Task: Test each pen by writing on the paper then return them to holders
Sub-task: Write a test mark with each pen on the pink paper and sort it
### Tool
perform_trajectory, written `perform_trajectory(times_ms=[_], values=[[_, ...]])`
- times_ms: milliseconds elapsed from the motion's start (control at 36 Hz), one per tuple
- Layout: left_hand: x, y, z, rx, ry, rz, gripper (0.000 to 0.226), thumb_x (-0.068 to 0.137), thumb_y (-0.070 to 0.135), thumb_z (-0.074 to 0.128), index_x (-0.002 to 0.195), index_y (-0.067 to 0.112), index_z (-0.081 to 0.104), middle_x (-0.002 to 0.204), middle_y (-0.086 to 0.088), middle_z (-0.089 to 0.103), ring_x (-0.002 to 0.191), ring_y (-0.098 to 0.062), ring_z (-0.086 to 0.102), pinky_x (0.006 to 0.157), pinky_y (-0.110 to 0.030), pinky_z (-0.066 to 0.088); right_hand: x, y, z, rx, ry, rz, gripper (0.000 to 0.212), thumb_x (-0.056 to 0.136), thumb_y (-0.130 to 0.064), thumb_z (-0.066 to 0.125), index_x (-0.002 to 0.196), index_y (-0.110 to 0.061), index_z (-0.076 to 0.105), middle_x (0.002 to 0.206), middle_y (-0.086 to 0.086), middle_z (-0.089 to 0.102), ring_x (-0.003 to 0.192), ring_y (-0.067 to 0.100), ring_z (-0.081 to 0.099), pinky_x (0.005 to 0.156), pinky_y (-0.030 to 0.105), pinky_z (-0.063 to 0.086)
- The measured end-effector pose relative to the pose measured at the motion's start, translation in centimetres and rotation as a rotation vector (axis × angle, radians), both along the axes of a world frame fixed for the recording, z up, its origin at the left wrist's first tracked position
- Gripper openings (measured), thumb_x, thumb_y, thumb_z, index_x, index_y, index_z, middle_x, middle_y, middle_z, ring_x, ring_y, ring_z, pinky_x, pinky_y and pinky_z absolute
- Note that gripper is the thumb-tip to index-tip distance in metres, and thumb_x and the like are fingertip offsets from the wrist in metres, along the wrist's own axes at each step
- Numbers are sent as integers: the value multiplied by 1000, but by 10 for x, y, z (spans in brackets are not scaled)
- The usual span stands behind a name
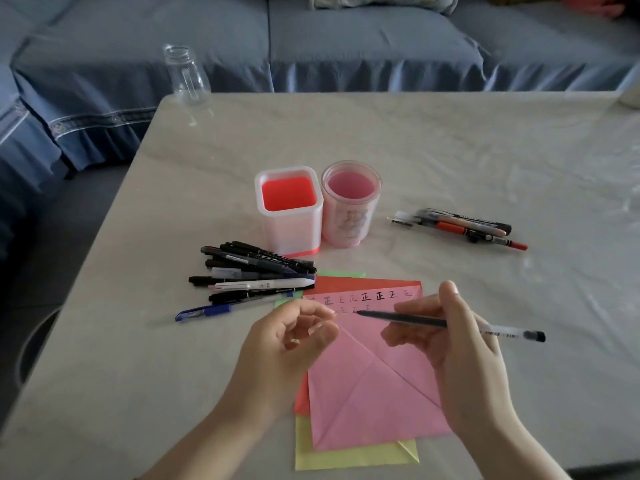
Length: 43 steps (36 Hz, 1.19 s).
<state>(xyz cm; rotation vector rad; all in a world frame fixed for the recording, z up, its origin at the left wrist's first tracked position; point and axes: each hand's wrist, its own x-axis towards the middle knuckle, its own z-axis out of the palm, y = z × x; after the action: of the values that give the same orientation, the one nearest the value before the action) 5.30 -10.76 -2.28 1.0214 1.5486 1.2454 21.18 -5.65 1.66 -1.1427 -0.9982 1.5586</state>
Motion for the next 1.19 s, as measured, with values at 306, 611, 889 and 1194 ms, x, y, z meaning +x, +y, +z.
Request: perform_trajectory(times_ms=[306, 611, 889, 1194], values=[[10, -4, 10, 55, 36, -49, 31, 58, 59, 65, 82, 40, 68, 75, 11, 66, 67, -4, 57, 63, -15, 44, 4, -3, 1, 11, -81, 44, 51, 91, -26, 40, 55, -5, 68, 54, 21, 65, 48, 23, 62, 53, 21, 51], [20, -6, 28, 132, 299, -269, 7, 88, 40, 56, 81, 39, 59, 74, 26, 60, 66, 4, 55, 60, -6, 37, 2, -3, 3, 71, -146, 50, 54, 93, -23, 41, 46, -11, 65, 38, 6, 48, 35, 10, 36, 39, 15, 32], [29, 35, 50, -232, -352, -506, 23, 79, 25, 53, 61, 14, 61, 48, 9, 32, 43, -5, 29, 42, -14, 29, 23, 24, 4, 221, -71, 189, 48, 83, -29, 38, 48, -17, 68, 41, 11, 55, 37, 14, 49, 40, 19, 38], [43, 54, 17, 431, 754, -368, 28, 92, 31, 48, 87, 9, 64, 66, 6, 51, 63, -8, 45, 58, -16, 36, 20, 30, -21, -55, 30, -64, 64, 96, -10, 31, 42, -12, 65, 45, 7, 57, 44, 16, 43, 60, 35, 33]])
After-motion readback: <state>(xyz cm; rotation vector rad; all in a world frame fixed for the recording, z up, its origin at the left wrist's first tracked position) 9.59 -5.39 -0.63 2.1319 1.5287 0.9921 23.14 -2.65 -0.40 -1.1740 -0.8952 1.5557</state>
